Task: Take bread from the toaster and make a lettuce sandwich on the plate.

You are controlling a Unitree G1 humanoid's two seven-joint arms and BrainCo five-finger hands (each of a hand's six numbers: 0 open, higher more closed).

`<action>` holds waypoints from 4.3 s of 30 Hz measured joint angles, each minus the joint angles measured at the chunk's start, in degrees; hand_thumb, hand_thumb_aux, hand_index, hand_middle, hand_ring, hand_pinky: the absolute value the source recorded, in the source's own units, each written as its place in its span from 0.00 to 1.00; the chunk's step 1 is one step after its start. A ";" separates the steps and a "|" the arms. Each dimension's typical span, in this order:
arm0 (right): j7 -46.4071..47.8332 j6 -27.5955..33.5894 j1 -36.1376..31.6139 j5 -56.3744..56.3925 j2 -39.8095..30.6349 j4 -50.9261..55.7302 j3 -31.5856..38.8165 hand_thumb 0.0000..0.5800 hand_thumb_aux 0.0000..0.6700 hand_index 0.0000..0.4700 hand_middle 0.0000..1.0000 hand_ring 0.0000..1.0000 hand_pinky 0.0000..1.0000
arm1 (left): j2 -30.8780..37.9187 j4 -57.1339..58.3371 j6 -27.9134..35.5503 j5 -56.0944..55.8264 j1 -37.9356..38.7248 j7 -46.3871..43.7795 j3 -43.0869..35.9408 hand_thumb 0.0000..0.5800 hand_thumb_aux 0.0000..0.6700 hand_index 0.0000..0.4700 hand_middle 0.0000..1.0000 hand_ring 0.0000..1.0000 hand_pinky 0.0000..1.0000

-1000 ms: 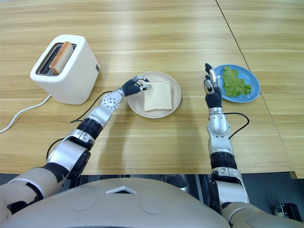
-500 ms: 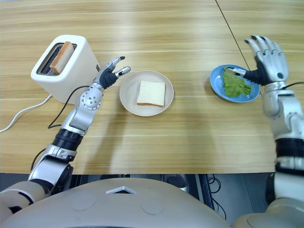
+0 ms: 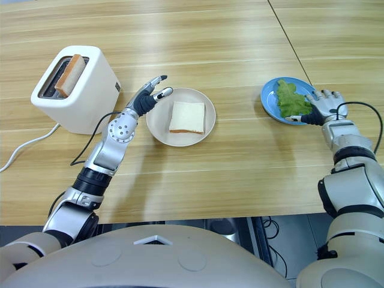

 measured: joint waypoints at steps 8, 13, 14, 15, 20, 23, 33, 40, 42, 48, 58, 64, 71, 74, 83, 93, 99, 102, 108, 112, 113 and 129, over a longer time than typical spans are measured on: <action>3.67 1.85 -1.53 1.50 1.20 1.44 2.85 1.00 1.00 0.98 0.00 0.00 0.00 | 0.08 0.00 0.36 0.33 0.59 -0.03 -0.04 0.00 0.00 0.00 0.00 0.00 0.00; 4.57 1.96 -1.48 2.61 1.20 1.75 4.09 1.00 1.00 0.98 0.00 0.00 0.00 | 0.08 0.00 0.52 0.41 1.23 -0.03 -0.03 0.00 0.00 0.00 0.00 0.00 0.00; 4.56 1.94 -1.45 2.81 1.20 1.75 4.30 1.00 1.00 0.98 0.00 0.00 0.00 | 0.08 0.00 0.52 0.42 1.23 -0.03 -0.03 0.00 0.00 0.00 0.00 0.00 0.00; 4.56 1.90 -1.41 2.93 1.20 1.75 4.44 1.00 1.00 0.98 0.00 0.00 0.00 | 0.08 0.00 0.53 0.46 1.23 -0.03 -0.03 0.00 0.00 0.00 0.00 0.00 0.00; 3.48 0.74 -1.28 5.04 1.07 1.65 4.57 1.00 1.00 0.98 0.37 0.37 0.37 | 0.08 0.00 0.55 0.52 1.24 0.02 -0.03 0.00 0.00 0.00 0.00 0.00 0.00; 1.03 -0.98 -1.28 6.59 0.09 1.02 4.34 1.00 1.00 0.98 1.00 1.00 1.00 | 0.07 -0.01 0.40 0.42 1.25 0.62 0.23 0.00 0.00 0.00 0.00 0.00 0.00; -9.72 -11.09 7.46 14.47 -7.65 -20.77 -3.59 1.00 1.00 0.98 1.00 1.00 1.00 | -0.15 -0.49 -4.41 -4.83 0.38 6.72 8.93 0.00 0.00 0.00 0.00 0.00 0.00; -4.05 -5.79 18.40 17.25 -5.58 -58.50 -11.30 1.00 1.00 0.98 1.00 1.00 1.00 | -0.33 3.25 -9.15 -10.26 -0.76 9.65 15.32 0.00 0.00 0.00 0.00 0.00 0.00; -1.48 -3.92 18.03 16.43 -2.15 -64.36 -11.33 1.00 1.00 0.98 1.00 1.00 1.00 | -0.85 4.55 -10.16 -11.30 -0.92 9.78 15.52 0.00 0.00 0.00 0.00 0.00 0.00; 3.81 -1.19 10.62 10.92 11.66 -67.91 -5.69 1.00 1.00 0.98 1.00 1.00 1.00 | -2.14 8.72 -12.49 -13.02 -1.73 10.49 15.76 0.00 0.00 0.00 0.00 0.00 0.00; 3.44 -3.99 8.52 4.47 21.34 -48.19 6.16 1.00 1.00 0.98 1.00 1.00 1.00 | -2.13 11.36 -13.66 -12.06 -2.37 11.31 14.90 0.00 0.00 0.00 0.00 0.00 0.00; 1.86 -6.24 9.14 4.08 20.01 -41.41 7.03 1.00 1.00 0.98 1.00 1.00 1.00 | -2.15 12.35 -13.78 -11.48 -2.34 11.40 13.86 0.00 0.00 0.00 0.00 0.00 0.00; 1.06 -7.80 9.14 4.32 19.13 -38.41 7.04 1.00 1.00 0.98 1.00 1.00 1.00 | -2.15 12.82 -13.80 -10.53 -2.35 11.88 13.11 0.00 0.00 0.00 0.00 0.00 0.00; 0.87 -7.83 9.14 4.30 19.02 -38.44 7.03 1.00 1.00 0.98 1.00 1.00 1.00 | -2.14 12.83 -13.80 -10.35 -2.35 11.89 12.71 0.00 0.00 0.00 0.00 0.00 0.00; -0.74 -8.07 6.92 4.26 16.93 -39.62 6.73 1.00 1.00 0.98 1.00 1.00 1.00 | -2.16 12.85 -13.83 -10.02 -2.34 12.30 12.44 0.00 0.00 0.00 0.00 0.00 0.00; -2.90 -8.47 -2.00 4.04 17.72 -37.93 6.65 1.00 1.00 0.98 1.00 1.00 1.00 | -2.24 14.17 -14.55 -9.40 -2.34 13.06 11.49 0.00 0.00 0.00 0.00 0.00 0.00; -5.11 -9.69 -5.68 3.99 21.37 -27.83 7.35 1.00 1.00 0.98 1.00 1.00 1.00 | -2.32 14.54 -14.66 -9.14 -2.34 13.35 11.40 0.00 0.00 0.00 0.00 0.00 0.00; -5.83 -10.75 -6.65 3.95 23.34 -20.79 8.94 1.00 1.00 0.98 1.00 1.00 1.00 | -2.44 14.66 -14.67 -8.92 -2.34 13.37 11.20 0.00 0.00 0.00 0.00 0.00 0.00; -6.10 -13.15 -5.36 4.16 24.66 -11.88 11.04 1.00 1.00 0.98 1.00 1.00 1.00 | -2.43 14.78 -14.66 -8.73 -2.34 13.36 11.13 0.00 0.00 0.00 0.00 0.00 0.00; -6.60 -14.40 -4.09 4.99 23.75 -12.53 11.36 1.00 1.00 0.98 1.00 1.00 1.00 | -2.44 14.80 -14.65 -8.69 -2.34 13.36 10.80 0.00 0.00 0.00 0.00 0.00 0.00; -6.59 -14.67 -3.66 5.12 23.28 -13.18 11.40 0.92 0.71 0.69 0.00 0.00 0.00 | -2.45 14.88 -14.65 -8.66 -2.34 13.36 10.62 0.00 0.00 0.00 0.00 0.00 0.00; 4.82 -8.74 11.59 8.29 -2.44 -49.33 -0.10 0.00 0.00 0.00 0.00 0.00 0.00 | -1.59 12.94 -14.37 -6.92 -2.05 13.81 10.22 0.00 0.00 0.00 0.00 0.00 0.00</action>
